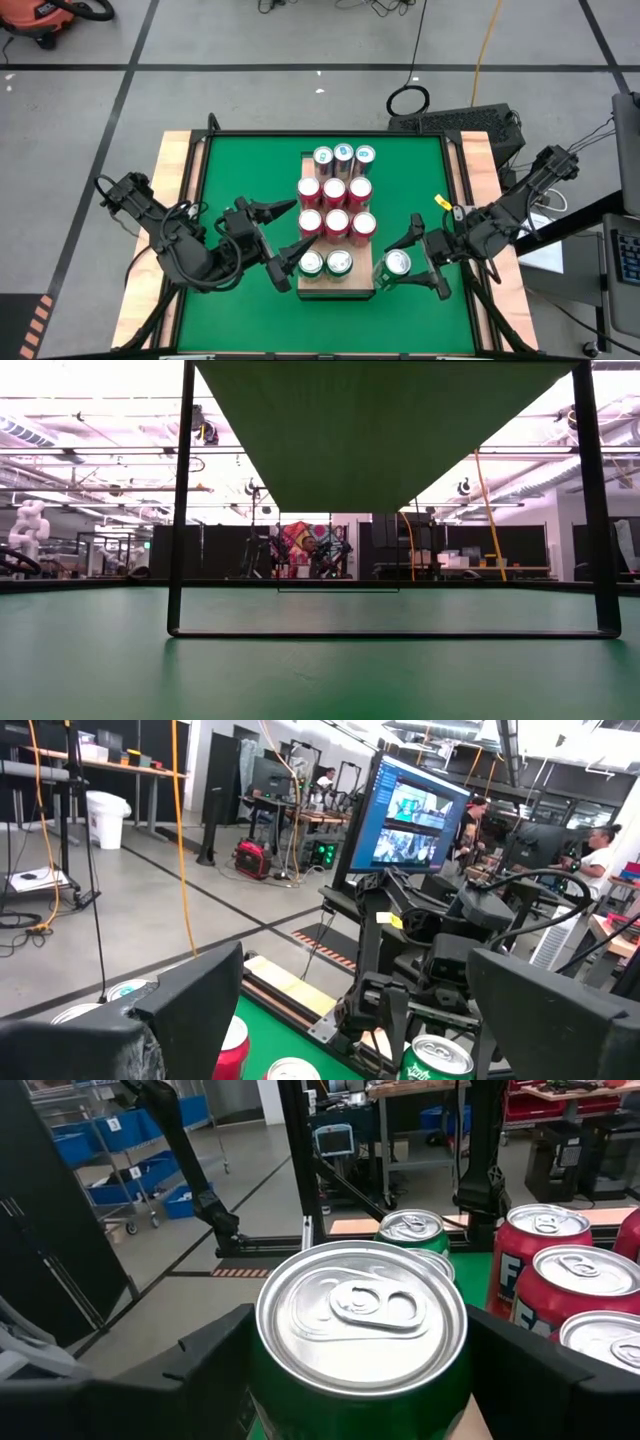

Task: Place canned beverage on shelf
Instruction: Put the green soda can on the shelf aligned with the other green soda cans

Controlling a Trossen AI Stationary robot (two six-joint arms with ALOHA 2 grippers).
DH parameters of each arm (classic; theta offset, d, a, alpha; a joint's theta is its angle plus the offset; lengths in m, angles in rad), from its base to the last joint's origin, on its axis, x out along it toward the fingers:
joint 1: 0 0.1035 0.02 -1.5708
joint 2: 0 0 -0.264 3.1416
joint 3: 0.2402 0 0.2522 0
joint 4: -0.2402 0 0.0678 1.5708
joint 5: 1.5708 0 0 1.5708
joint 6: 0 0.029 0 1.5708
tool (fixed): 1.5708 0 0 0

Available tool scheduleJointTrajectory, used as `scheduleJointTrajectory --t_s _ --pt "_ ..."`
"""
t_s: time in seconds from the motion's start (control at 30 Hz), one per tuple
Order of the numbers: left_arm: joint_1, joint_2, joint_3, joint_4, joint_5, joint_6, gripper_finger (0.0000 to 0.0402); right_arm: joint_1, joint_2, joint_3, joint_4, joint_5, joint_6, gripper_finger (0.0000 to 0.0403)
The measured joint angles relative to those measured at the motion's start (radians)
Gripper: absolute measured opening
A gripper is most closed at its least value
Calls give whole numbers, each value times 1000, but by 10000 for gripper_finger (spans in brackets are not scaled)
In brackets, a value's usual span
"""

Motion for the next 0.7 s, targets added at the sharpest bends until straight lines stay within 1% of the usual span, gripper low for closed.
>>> scheduleJointTrajectory --t_s 0.5,0.7 --pt "0 0 0 0 0 0 384 -33 1 0 -1 1 -14 295" --pt "0 0 0 -19 0 -1 384 -33 25 0 -5 -2 -9 295"
